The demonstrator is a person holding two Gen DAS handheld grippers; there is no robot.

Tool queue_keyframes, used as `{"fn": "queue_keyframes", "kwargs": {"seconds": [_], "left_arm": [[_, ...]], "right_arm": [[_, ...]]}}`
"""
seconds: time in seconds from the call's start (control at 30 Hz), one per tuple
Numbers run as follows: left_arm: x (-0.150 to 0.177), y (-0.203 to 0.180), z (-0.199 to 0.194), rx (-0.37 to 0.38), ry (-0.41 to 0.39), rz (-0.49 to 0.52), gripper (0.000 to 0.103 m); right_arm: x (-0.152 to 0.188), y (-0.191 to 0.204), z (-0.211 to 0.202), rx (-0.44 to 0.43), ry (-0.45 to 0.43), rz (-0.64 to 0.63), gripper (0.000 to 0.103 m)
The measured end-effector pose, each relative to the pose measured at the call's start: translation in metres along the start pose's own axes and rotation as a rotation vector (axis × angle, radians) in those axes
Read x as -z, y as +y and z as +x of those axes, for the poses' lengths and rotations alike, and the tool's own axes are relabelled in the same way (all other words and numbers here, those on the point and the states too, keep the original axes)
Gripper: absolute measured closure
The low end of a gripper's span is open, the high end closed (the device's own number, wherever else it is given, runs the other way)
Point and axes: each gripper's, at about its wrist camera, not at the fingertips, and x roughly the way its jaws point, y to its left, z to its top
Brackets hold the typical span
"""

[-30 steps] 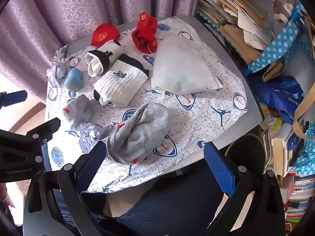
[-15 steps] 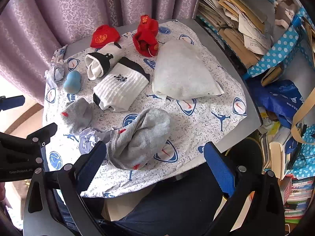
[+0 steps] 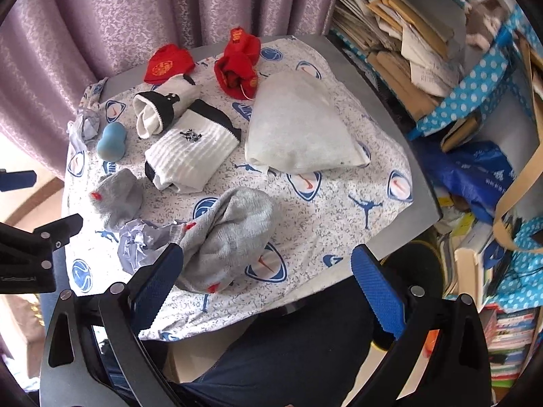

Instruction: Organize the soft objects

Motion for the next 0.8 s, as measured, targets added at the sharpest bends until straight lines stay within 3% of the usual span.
{"fn": "queue_keyframes", "kwargs": {"seconds": [0.8], "left_arm": [[-0.001, -0.009, -0.002, -0.025, -0.007, 0.028, 0.006]], "right_arm": [[0.002, 0.0, 0.009, -0.036, 0.019, 0.026, 0.008]]}}
